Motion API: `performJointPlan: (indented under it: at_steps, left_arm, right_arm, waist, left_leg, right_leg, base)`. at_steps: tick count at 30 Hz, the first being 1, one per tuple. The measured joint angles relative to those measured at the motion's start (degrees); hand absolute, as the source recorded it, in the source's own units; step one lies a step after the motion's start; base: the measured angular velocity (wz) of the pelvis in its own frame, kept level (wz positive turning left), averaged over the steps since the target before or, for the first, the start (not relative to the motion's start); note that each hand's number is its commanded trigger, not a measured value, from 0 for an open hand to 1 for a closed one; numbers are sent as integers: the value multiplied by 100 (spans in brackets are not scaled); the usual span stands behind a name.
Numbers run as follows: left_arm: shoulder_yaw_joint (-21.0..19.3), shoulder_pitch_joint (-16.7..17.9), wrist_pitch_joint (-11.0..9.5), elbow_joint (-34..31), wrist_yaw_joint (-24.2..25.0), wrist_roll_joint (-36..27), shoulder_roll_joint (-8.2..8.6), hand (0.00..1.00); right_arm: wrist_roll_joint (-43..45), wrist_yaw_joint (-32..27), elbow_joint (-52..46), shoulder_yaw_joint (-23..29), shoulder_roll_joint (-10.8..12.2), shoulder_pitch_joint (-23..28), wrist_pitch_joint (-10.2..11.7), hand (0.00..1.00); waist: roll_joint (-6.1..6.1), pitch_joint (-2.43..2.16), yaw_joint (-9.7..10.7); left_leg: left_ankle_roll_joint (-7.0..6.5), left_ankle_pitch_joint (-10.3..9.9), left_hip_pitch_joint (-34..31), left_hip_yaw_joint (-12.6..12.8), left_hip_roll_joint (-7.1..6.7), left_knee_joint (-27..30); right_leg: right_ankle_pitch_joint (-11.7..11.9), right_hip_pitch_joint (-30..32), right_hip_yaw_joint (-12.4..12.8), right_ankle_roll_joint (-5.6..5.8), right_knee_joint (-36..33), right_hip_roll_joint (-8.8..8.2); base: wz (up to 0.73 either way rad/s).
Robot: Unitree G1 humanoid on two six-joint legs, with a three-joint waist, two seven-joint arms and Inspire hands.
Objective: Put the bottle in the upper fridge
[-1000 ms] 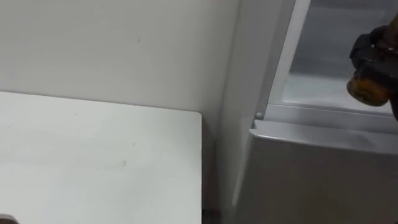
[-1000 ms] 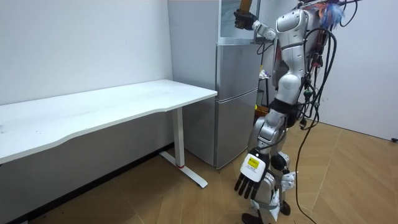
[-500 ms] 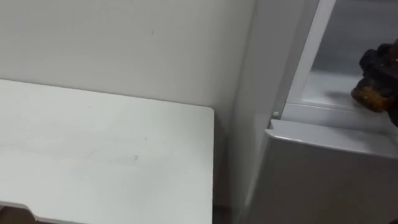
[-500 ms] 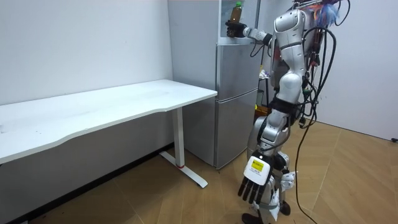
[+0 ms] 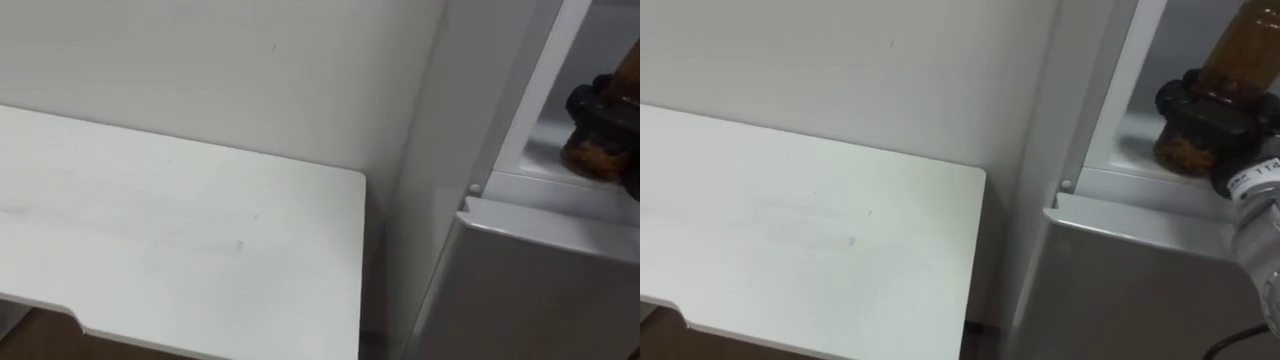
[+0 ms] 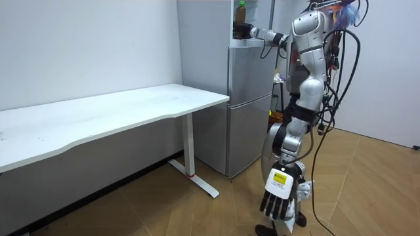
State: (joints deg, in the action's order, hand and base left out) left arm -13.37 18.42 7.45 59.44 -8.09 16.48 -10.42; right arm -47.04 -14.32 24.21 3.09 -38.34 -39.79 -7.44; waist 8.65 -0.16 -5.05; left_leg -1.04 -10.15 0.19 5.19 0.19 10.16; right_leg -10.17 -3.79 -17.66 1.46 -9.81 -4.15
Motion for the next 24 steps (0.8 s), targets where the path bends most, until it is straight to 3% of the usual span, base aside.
performJointPlan:
  at_steps: [8,13,24]
  left_arm:
    - [3,-12,15,22,102,0,-47,0]
    - [2,-9,88,20,115,-6,-52,0]
    - [1,22,165,17,257,-19,-62,0]
  right_arm:
    - [425,78,988,-476,-52,-643,0,100]
    - [902,238,1485,-612,-53,-891,-15,100]
    - [929,544,2250,-645,-61,-1212,-16,100]
  waist:
    - [73,-17,-57]
    - [145,-52,-136]
    - [152,-41,-220]
  left_leg:
    - [0,0,16,-53,-11,25]
    - [1,0,15,-64,-6,50]
    - [7,-3,52,-131,-3,82]
  right_leg:
    - [0,-31,-6,0,-1,7]
    - [0,-46,-55,0,2,8]
    - [0,-140,-137,-1,5,6]
  base:
    - [1]
    - [1]
    - [3]
